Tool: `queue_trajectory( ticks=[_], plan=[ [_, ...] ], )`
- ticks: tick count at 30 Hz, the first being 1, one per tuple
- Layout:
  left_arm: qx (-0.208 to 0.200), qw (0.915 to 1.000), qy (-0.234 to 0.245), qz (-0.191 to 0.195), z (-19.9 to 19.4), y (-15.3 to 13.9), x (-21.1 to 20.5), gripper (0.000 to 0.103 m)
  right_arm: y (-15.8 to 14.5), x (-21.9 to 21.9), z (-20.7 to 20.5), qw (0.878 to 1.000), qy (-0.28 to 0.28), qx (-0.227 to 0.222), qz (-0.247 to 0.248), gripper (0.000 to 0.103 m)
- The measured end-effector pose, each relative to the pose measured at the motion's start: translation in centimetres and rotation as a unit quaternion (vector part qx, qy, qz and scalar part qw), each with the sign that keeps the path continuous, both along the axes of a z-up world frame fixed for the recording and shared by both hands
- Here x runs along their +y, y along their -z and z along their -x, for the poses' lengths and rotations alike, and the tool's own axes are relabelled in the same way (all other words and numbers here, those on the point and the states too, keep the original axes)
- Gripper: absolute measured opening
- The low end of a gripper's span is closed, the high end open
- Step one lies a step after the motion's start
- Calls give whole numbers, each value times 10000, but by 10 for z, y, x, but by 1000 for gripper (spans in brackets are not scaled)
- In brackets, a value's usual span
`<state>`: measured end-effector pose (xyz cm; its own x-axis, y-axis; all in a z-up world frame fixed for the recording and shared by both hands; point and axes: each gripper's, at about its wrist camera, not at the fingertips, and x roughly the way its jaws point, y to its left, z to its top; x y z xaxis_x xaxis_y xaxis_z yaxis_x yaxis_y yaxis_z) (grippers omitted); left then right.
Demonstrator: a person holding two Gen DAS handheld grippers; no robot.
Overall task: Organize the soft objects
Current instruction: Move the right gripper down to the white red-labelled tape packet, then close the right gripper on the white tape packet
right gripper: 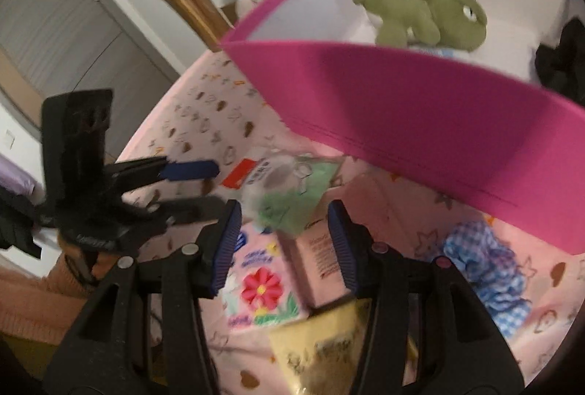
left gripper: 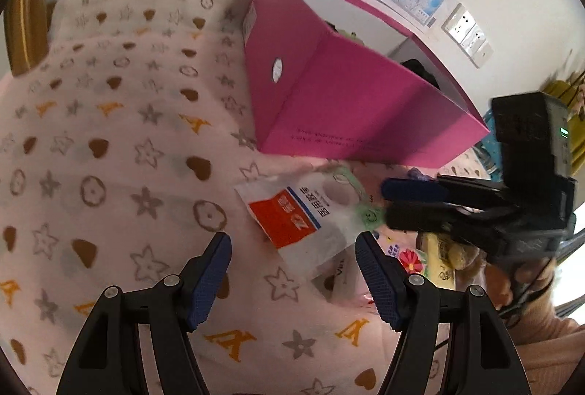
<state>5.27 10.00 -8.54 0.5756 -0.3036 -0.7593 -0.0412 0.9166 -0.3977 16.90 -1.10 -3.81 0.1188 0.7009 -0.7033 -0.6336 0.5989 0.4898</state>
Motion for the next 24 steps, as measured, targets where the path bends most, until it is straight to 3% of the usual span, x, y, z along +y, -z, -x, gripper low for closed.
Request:
queue_trajectory(
  ticks=[3,5,12,15,19,24],
  plan=[
    [31,9999,69,86,-4,3,-2,72,9,5,-10,9997,135,203,-74,52],
    [14,9999,126,113,-6,4,-3,72,11,8,-15,9993,202,274,-123,59],
    [28,9985,287,458,-14,6,-4,70,14,17,-19,9992,240,274,-175,59],
    [44,9978,283,597,-16,6,-3,60,14,16,-18,9992,201,279,-226,59],
    [108,9979,270,577,-20,8,-4,49,15,14,-15,9993,201,251,-211,49],
    [156,9977,207,621,-16,7,-2,43,16,6,-14,9984,250,333,-391,33]
  ],
)
